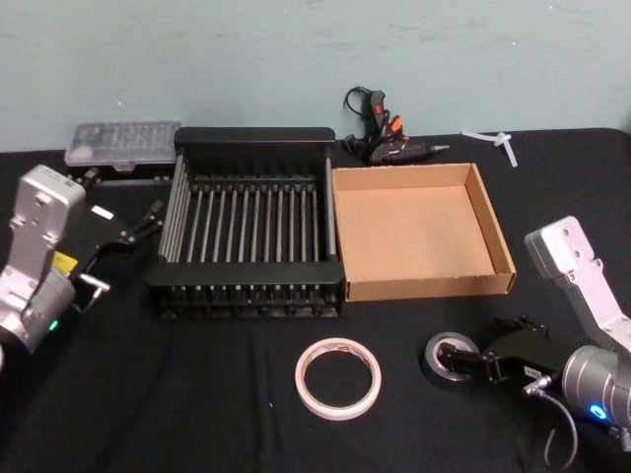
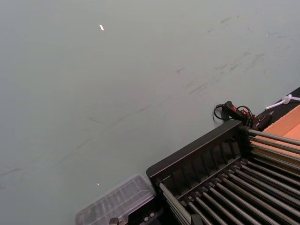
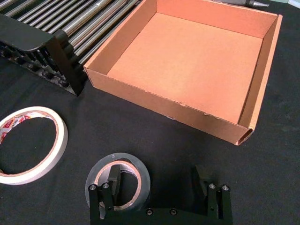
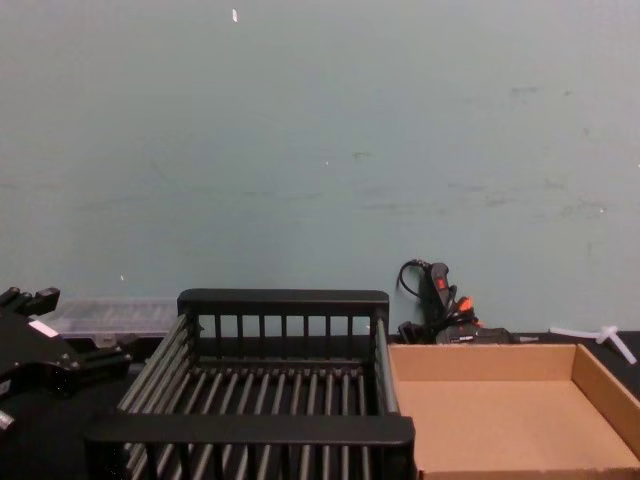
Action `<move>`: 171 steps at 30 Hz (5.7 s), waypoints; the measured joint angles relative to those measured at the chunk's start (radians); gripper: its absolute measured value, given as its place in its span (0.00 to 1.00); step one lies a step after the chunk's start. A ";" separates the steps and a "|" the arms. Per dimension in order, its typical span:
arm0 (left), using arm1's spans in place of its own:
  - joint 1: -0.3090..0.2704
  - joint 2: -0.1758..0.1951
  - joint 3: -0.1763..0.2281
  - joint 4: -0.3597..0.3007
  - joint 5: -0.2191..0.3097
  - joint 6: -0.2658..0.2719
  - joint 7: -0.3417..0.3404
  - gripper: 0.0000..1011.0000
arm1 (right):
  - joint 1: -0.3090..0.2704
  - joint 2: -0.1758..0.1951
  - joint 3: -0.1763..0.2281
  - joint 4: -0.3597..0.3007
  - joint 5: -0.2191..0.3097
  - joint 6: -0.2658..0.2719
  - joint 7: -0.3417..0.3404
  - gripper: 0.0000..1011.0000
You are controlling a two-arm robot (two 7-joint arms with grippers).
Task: Pick up the white tape and place it into the black box , Pick up the silver tape and place it into the brown box.
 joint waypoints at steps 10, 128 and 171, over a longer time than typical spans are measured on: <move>0.000 0.000 0.000 0.000 0.000 0.000 0.000 0.99 | -0.001 -0.004 0.003 0.000 -0.013 0.002 0.005 0.99; 0.000 0.000 0.000 0.000 0.000 0.000 0.000 0.99 | 0.439 -0.195 -0.062 0.446 -0.244 -0.297 0.048 0.16; 0.000 0.000 0.000 0.000 0.000 0.000 0.000 0.99 | 0.484 -0.254 -0.066 0.585 -0.277 -0.333 0.049 0.51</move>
